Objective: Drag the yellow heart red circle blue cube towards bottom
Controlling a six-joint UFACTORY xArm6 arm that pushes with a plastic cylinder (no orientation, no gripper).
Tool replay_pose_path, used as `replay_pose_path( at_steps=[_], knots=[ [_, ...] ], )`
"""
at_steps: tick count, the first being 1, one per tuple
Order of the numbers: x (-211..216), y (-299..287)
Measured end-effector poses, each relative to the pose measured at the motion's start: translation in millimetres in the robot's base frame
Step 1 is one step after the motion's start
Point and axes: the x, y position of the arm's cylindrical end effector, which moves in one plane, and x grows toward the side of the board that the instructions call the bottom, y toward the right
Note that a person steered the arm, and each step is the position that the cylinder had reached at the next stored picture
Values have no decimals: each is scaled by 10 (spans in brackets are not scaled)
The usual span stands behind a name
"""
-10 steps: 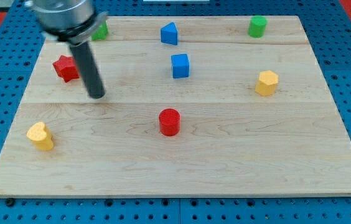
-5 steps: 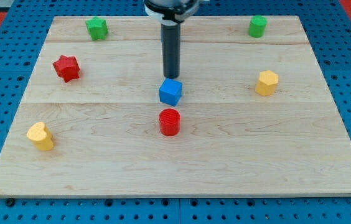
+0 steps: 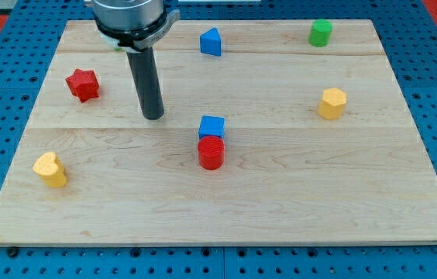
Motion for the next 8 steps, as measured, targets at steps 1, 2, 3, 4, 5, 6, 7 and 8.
replay_pose_path(
  at_steps=[1, 2, 3, 4, 5, 6, 7, 8],
  knots=[
    [174, 703],
    [203, 1590],
    [703, 1673],
    [883, 1658],
    [1047, 1661],
    [1398, 1632],
    [1500, 1855],
    [1411, 2337]
  ],
)
